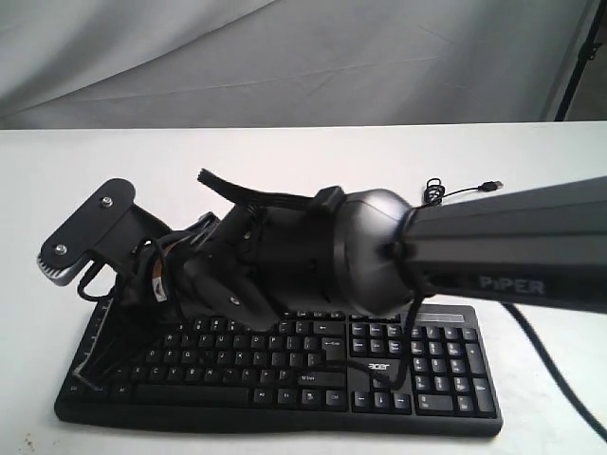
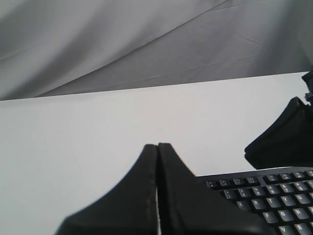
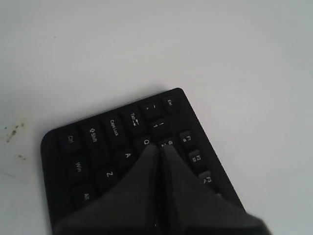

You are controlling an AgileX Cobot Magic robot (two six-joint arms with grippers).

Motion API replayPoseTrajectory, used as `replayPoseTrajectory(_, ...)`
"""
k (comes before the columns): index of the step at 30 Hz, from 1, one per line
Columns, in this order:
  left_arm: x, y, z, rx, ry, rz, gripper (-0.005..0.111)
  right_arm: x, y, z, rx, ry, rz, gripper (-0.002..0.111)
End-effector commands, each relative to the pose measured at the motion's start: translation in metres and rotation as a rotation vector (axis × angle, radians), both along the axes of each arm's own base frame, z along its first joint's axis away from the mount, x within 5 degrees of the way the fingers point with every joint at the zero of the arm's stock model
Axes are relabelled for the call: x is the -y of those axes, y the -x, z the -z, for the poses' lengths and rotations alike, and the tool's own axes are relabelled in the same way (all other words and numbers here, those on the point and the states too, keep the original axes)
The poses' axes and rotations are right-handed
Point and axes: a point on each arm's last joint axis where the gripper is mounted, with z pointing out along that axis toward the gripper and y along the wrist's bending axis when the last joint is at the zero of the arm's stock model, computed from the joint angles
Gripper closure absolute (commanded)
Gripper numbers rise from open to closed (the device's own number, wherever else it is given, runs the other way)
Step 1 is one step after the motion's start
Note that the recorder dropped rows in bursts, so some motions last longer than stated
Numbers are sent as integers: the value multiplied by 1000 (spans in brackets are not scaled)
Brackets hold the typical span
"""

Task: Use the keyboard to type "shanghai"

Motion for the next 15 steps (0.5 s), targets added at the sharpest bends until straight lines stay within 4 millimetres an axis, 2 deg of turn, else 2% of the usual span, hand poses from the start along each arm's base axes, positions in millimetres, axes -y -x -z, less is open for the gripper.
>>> replayPoseTrajectory(1,0,0,1,2,2,3,107,-9,-4,11,-22,-5,-1,108)
replayPoseTrajectory(8,0,0,1,2,2,3,107,-13,-6,39,-53,22,8,108)
replayPoseTrajectory(15,0,0,1,2,2,3,107,-14,-6,47,-55,26,7,108)
